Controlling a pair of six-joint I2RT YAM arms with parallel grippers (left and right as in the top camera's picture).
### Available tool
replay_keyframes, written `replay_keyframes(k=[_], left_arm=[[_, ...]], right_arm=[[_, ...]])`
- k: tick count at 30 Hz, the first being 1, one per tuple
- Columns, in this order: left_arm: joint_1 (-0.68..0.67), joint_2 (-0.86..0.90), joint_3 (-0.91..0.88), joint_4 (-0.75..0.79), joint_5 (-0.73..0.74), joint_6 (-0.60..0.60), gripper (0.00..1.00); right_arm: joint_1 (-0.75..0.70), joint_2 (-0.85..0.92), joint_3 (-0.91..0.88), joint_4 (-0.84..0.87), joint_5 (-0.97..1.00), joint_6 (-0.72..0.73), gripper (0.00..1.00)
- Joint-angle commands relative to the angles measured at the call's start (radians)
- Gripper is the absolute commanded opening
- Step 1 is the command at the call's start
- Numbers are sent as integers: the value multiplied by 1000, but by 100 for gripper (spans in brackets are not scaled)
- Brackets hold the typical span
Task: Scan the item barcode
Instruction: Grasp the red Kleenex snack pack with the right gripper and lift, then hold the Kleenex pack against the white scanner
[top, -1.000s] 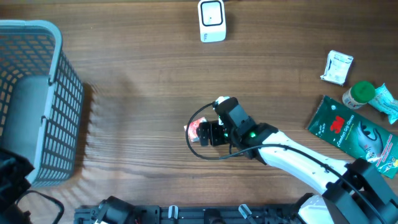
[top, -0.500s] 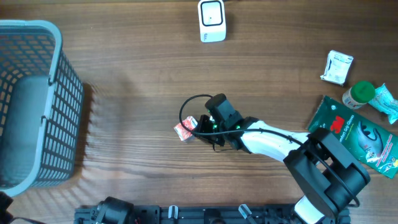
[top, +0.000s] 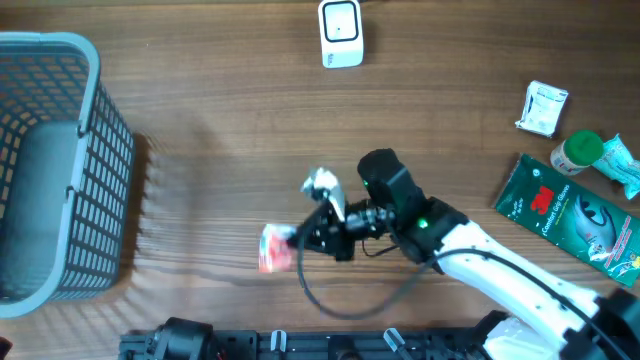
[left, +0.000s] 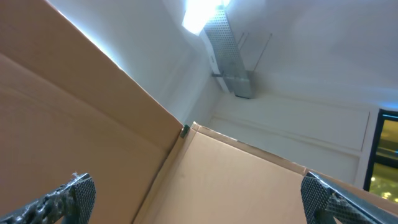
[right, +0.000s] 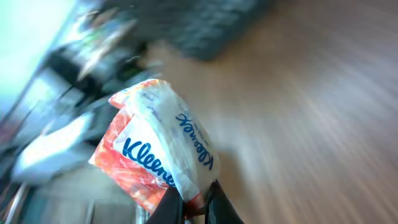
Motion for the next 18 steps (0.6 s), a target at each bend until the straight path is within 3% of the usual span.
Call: replay_keyframes(k=[1, 9, 11, 14, 18], left_arm=[[7, -8, 1, -2, 23, -21, 100], [7, -23, 1, -15, 23, -48, 100], [7, -76, 1, -68, 23, -146, 100], [11, -153, 0, -126, 23, -253, 100], [11, -160, 0, -154, 23, -252, 100]], right_arm=[[1, -54, -1, 56, -375, -243, 4], [1, -53, -1, 82, -430, -181, 4], [1, -52, -2, 72, -187, 28, 4], [1, -52, -2, 39, -89, 12, 4], [1, -52, -2, -22, -82, -12, 4]])
